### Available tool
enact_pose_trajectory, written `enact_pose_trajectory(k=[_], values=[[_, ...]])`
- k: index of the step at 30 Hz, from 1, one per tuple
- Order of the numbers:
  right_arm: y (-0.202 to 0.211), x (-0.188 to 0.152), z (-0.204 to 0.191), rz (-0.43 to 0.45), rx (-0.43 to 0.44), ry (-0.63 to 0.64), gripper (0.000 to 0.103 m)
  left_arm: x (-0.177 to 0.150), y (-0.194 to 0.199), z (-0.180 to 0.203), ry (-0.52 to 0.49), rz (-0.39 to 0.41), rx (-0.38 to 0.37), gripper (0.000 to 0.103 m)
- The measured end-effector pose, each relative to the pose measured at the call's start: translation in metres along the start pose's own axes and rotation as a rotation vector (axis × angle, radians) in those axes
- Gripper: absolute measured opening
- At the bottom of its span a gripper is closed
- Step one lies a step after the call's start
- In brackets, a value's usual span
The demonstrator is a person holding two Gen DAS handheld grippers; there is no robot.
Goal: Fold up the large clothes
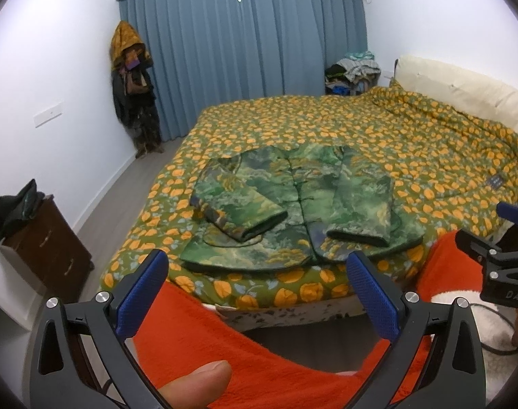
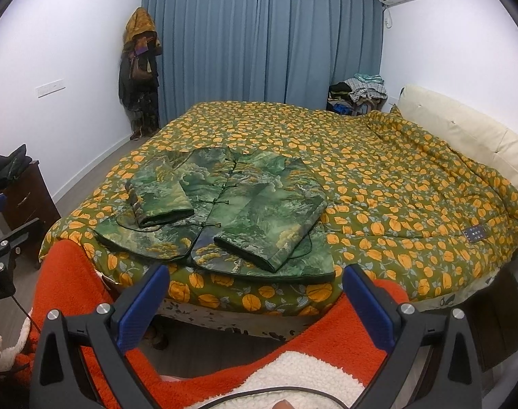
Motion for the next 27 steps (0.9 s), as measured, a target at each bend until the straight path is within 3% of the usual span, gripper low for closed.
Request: enact_pose_trajectory(k=[27], values=[[-0.0018, 0.0046, 0.0003, -0.009, 0.024, -0.011, 0.103, 0.0002, -0.0002, -0.0033, 0.012, -0.003, 0.007, 0.103]])
Point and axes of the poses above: each gripper's, at about its wrist camera, not at the fingertips, and y roughly against the way its jaws point, z to its right, x to its top, the point moved 4 cm from there along -y, roughly the way its jaws point, and after that the axes turned 7 degrees about y, right-handed, at the moved point
